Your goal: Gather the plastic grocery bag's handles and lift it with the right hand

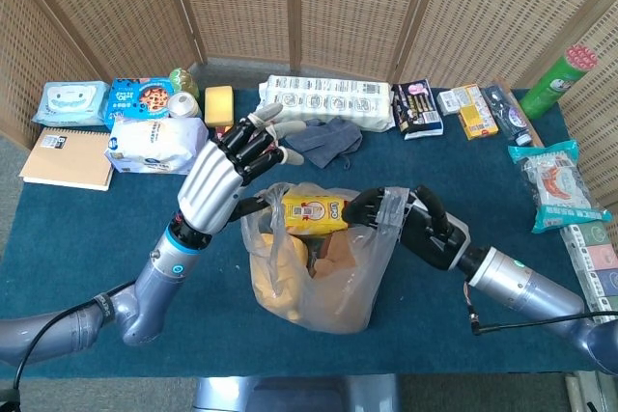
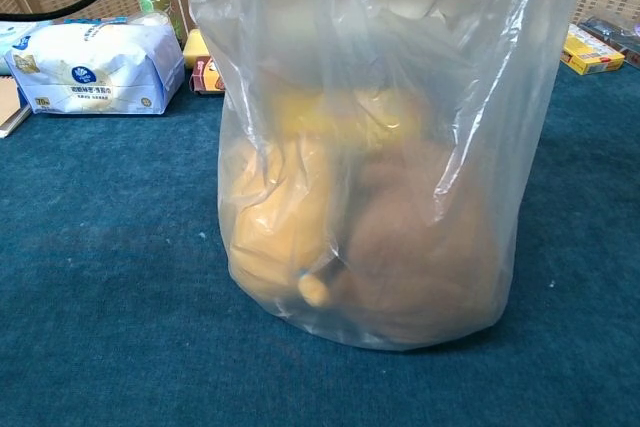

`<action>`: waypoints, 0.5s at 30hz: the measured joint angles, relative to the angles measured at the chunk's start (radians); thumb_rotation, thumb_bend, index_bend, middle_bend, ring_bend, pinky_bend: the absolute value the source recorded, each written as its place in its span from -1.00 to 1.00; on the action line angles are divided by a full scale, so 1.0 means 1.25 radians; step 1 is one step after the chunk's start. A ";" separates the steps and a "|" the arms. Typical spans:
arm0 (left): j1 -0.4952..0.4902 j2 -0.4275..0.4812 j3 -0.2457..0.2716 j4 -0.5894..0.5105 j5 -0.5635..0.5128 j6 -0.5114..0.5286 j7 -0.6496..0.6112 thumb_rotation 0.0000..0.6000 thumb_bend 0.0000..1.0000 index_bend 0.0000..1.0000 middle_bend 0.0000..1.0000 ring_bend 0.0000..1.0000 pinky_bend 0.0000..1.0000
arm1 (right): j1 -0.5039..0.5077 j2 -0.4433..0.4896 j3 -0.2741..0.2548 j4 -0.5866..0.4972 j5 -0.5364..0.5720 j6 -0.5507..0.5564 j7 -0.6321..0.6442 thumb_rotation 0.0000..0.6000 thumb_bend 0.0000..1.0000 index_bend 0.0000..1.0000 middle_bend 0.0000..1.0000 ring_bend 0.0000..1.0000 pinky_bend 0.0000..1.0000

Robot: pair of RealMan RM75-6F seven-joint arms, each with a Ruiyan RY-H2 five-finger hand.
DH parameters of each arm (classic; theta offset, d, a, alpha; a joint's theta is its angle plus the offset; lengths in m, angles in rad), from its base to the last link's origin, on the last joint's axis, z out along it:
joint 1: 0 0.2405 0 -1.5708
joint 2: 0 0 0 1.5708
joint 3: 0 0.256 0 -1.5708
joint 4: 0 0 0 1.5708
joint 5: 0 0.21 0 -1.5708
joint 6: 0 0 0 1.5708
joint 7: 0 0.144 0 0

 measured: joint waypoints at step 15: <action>-0.073 -0.019 -0.039 -0.007 -0.052 -0.042 0.046 1.00 -0.74 -0.29 -0.53 -0.79 -0.42 | 0.035 -0.014 -0.027 0.032 0.004 -0.021 -0.051 -0.60 -0.83 -0.41 -0.44 -0.63 -0.86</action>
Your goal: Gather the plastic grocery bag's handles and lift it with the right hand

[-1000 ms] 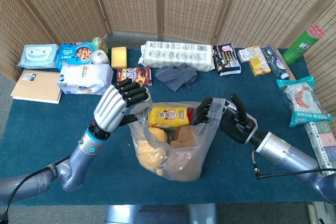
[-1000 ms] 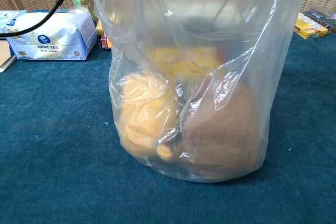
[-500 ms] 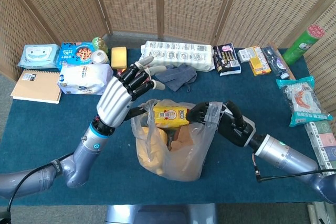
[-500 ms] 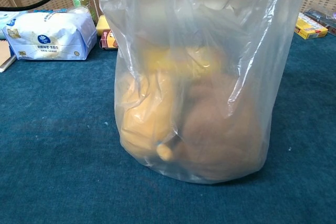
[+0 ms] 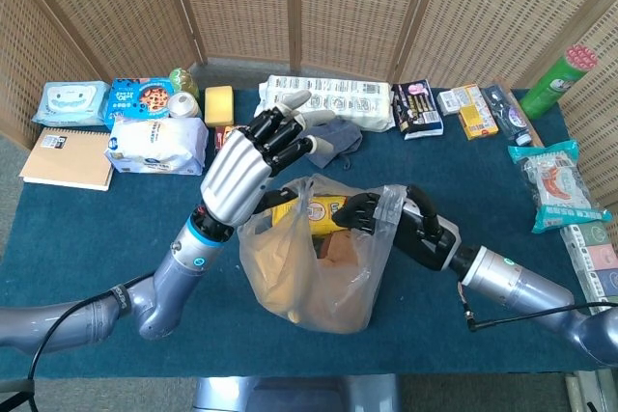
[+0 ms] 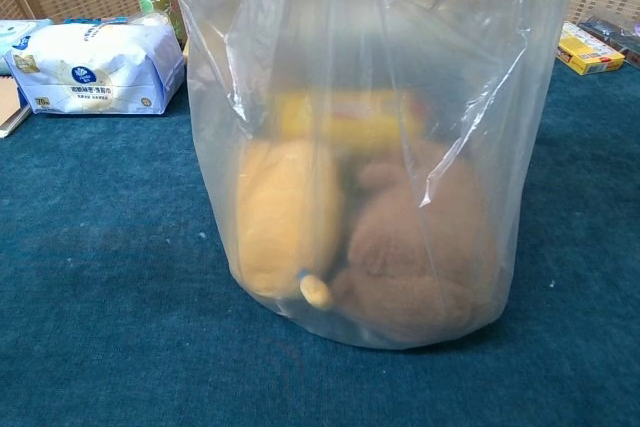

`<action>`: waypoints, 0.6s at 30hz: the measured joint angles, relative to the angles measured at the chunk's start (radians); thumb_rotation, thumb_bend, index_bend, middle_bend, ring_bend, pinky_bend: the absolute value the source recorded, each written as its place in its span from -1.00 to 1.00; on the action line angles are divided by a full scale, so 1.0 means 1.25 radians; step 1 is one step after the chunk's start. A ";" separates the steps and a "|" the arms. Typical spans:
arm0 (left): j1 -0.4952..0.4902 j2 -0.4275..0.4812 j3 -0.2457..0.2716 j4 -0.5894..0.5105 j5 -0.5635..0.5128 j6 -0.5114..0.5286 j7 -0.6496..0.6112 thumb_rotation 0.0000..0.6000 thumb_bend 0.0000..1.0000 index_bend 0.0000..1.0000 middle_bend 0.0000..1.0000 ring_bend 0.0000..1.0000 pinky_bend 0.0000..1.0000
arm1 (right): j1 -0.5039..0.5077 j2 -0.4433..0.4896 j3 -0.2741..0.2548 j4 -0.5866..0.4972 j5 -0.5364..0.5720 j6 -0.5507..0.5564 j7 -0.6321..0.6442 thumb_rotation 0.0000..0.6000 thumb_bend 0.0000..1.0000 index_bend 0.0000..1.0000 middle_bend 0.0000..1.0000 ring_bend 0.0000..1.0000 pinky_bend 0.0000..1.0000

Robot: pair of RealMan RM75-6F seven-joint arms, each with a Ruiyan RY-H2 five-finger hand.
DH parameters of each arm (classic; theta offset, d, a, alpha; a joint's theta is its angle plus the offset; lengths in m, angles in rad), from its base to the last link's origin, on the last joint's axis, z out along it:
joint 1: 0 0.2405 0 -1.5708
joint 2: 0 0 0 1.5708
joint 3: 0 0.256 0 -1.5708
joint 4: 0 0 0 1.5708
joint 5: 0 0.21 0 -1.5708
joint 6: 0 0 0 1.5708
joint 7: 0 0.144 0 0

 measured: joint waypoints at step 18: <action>-0.047 -0.014 -0.012 -0.009 -0.036 -0.013 0.023 1.00 -0.76 -0.30 -0.53 -0.79 -0.42 | 0.033 -0.026 -0.012 -0.011 0.008 0.046 -0.007 -0.62 -0.83 -0.41 -0.44 -0.63 -0.86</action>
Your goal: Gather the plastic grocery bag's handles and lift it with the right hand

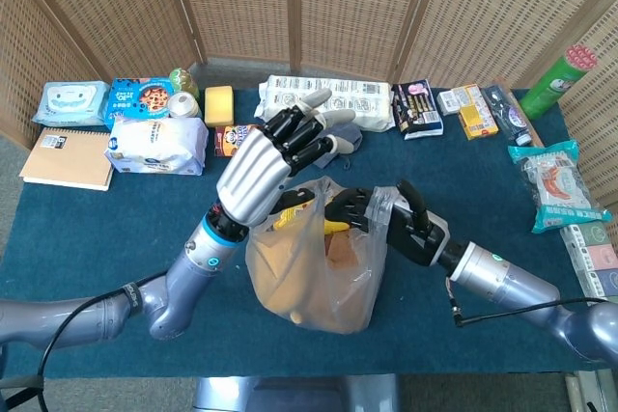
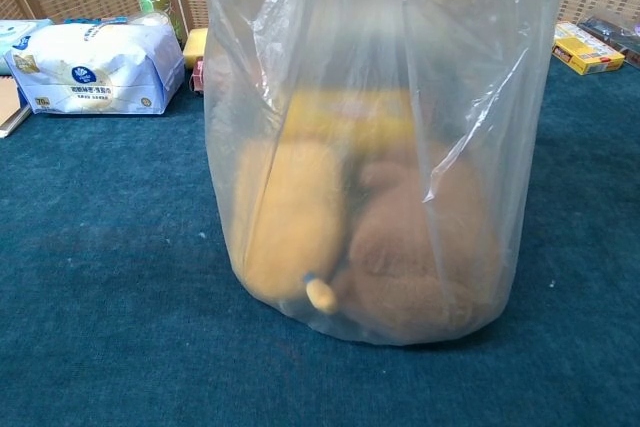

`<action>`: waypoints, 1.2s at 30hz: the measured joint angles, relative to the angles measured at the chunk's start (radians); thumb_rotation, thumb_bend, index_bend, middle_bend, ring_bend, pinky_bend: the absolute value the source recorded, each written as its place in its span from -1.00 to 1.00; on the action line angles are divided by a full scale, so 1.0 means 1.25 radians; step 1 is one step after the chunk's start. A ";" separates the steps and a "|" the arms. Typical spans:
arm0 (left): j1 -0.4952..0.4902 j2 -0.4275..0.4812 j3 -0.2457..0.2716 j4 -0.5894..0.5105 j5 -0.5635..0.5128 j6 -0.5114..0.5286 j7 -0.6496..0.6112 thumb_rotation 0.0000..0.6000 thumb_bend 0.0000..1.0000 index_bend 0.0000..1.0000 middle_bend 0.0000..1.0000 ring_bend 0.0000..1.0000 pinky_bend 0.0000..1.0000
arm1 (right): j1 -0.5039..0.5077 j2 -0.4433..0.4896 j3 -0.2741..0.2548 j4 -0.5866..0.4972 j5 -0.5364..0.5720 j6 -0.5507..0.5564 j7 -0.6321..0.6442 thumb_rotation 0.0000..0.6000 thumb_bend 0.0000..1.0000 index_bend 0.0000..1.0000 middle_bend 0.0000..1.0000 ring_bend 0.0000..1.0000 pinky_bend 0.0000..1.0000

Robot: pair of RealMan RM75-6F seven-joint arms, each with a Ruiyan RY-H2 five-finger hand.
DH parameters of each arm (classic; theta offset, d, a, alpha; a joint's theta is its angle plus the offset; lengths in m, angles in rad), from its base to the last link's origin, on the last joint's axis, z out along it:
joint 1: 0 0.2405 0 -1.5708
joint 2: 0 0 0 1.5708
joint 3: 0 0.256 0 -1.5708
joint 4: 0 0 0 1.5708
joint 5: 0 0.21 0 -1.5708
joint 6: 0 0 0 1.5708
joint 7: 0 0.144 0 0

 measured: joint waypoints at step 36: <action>-0.064 -0.034 -0.001 0.049 -0.034 -0.008 0.016 1.00 -0.78 -0.33 -0.54 -0.81 -0.42 | 0.058 -0.033 -0.019 -0.007 -0.012 0.041 0.037 -0.64 -0.83 -0.58 -0.54 -0.73 -0.87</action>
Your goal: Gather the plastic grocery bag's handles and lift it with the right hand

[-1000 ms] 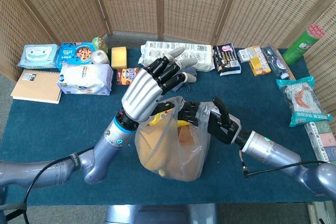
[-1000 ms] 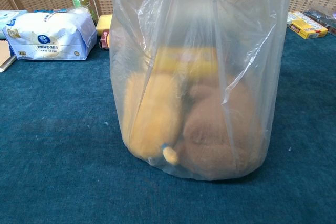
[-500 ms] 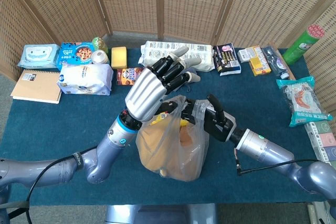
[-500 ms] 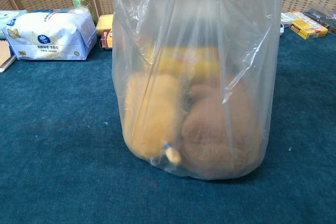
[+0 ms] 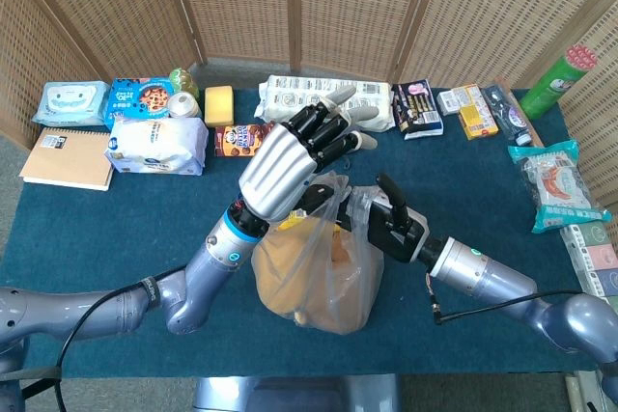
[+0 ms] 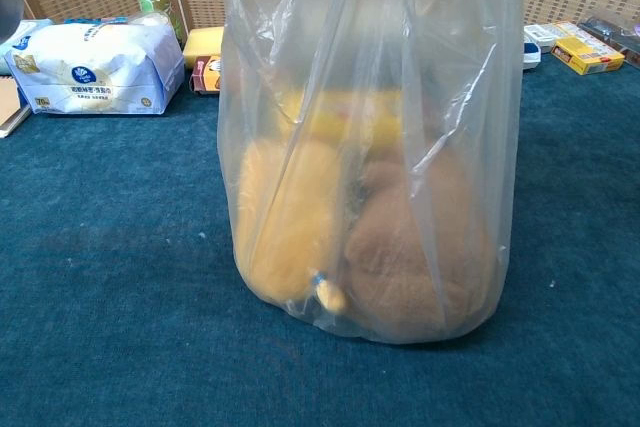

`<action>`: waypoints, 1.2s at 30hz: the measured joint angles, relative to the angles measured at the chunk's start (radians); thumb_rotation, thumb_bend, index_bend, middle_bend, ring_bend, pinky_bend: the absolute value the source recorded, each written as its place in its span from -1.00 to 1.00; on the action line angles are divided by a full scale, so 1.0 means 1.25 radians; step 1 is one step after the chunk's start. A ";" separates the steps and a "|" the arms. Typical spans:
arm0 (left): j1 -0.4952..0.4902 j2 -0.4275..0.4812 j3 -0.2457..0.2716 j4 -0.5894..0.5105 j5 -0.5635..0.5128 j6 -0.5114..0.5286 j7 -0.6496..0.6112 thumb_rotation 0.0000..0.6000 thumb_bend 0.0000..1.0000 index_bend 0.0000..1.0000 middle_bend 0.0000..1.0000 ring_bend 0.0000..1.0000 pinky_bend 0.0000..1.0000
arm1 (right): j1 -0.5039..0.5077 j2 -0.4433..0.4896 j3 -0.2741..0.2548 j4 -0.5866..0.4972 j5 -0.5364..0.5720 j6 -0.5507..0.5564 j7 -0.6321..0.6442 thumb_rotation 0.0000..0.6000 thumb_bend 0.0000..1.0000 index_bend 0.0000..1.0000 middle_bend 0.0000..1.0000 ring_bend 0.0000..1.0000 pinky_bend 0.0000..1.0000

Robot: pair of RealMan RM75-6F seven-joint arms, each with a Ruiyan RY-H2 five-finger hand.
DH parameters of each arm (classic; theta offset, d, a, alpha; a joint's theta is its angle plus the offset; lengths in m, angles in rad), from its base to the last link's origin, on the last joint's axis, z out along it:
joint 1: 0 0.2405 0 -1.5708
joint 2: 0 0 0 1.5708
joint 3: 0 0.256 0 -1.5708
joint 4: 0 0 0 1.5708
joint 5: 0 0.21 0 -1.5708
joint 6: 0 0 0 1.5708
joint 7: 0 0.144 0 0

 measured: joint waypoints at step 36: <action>-0.038 -0.032 -0.001 0.062 -0.011 0.010 -0.005 1.00 -0.78 -0.35 -0.55 -0.82 -0.42 | -0.002 -0.015 -0.003 -0.034 -0.006 0.032 0.047 -0.64 -0.80 -0.56 -0.43 -0.60 -0.73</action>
